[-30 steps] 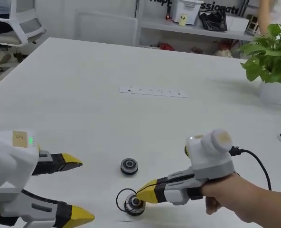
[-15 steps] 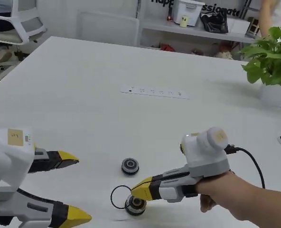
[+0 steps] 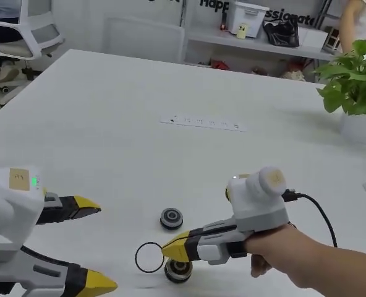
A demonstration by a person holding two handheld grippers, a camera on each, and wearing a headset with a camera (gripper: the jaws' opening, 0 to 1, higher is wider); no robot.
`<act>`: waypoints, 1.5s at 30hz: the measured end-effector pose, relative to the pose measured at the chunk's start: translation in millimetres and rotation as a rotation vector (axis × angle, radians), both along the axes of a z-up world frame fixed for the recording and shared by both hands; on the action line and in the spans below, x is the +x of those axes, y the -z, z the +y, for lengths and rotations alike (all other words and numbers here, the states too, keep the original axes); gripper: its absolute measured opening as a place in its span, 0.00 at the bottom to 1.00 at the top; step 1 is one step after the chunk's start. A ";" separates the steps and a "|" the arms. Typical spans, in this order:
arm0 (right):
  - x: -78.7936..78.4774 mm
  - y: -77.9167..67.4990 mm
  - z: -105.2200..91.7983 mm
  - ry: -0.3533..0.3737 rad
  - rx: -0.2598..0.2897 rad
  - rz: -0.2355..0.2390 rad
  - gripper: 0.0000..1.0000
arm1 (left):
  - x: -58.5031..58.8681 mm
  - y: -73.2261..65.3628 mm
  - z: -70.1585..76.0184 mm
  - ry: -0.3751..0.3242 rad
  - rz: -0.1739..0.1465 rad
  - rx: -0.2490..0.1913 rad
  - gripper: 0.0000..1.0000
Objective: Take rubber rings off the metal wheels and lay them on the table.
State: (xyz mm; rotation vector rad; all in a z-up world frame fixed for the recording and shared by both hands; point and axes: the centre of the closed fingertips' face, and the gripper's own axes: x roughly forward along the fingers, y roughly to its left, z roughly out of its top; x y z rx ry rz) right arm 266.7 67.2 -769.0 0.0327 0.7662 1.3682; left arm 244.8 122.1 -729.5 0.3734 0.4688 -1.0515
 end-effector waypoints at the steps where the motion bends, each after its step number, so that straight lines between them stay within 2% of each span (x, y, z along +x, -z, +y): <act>1: -0.2 0.0 0.9 0.000 0.000 -0.001 0.00 | 0.1 0.0 0.3 -0.002 -0.001 0.000 0.72; 11: 1.0 4.0 11.7 0.005 -0.010 -0.015 0.00 | -0.4 -1.7 1.6 -0.003 -0.005 0.003 0.73; 27: 6.0 14.5 15.6 0.035 -0.046 -0.042 0.00 | -1.8 -2.1 1.7 -0.005 -0.004 0.003 0.73; 45: 3.0 22.7 18.2 0.017 -0.067 -0.060 0.02 | -2.4 -0.1 4.7 -0.015 0.002 0.006 0.73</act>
